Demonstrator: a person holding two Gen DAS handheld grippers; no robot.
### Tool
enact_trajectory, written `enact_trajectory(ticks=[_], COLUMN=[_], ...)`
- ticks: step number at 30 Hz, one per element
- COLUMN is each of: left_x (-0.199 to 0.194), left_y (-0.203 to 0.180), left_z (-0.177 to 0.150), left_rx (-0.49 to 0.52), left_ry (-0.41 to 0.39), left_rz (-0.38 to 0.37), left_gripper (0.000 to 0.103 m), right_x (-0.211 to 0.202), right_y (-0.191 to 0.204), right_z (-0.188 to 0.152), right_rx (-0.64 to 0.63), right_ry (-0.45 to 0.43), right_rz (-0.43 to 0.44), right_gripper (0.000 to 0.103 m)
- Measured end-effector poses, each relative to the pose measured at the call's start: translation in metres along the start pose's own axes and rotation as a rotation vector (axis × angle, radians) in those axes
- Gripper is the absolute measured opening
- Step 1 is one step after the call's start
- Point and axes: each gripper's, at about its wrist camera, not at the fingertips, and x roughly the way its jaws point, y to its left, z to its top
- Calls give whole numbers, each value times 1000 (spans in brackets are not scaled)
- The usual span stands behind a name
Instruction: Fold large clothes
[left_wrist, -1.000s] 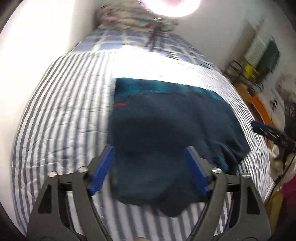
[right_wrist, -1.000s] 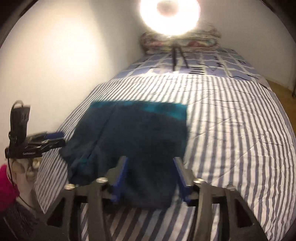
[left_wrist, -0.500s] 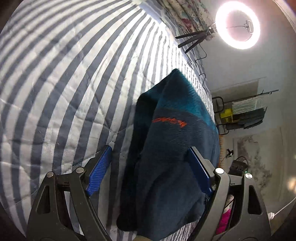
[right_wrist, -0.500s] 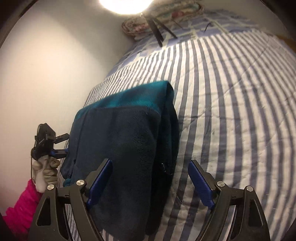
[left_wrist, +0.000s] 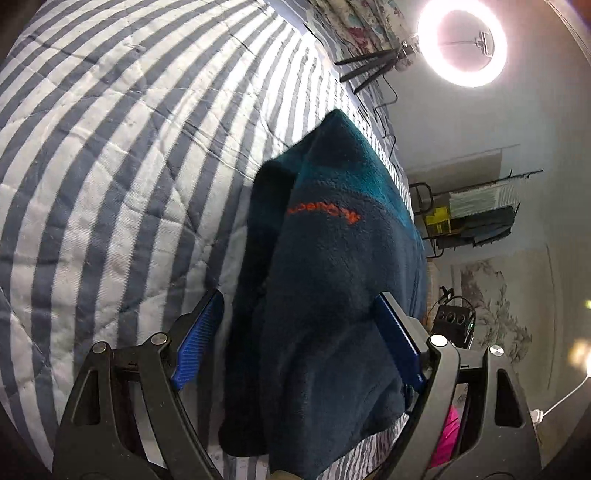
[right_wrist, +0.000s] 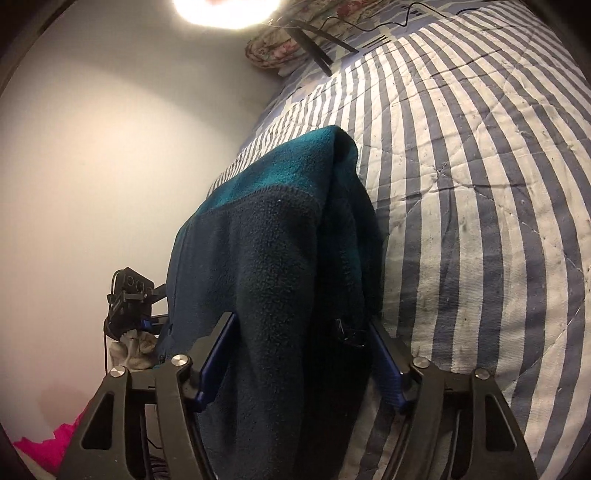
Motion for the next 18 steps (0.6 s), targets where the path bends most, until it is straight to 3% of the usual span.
enact_trajectory(ticks=[3, 6, 7, 9, 11, 14, 18], left_x=[12, 19, 22, 24, 25, 23, 19], left_y=[-12, -14, -15, -24, -39, -66, -86], left_z=[-2, -1, -1, -4, -7, -14, -22], left_rx=[66, 67, 60, 89, 151, 236, 279], left_ry=[-10, -23, -15, -37, -60, -95, -126], left_rz=[86, 102, 89, 140, 201, 273, 302], left_gripper=[82, 62, 50, 45, 33, 26, 24], right_x=[6, 11, 13, 10, 8, 6, -4], right_y=[4, 8, 9, 13, 27, 55, 82], right_z=[3, 4, 4, 1, -1, -2, -2], right_rx=[-23, -22, -22, -33, -81, -174, -248], right_ry=[10, 8, 4, -6, -20, -30, -54], right_rz=[-37, -48, -50, -58, -111, -219, -301], right_gripper=[64, 58, 54, 42, 35, 29, 24])
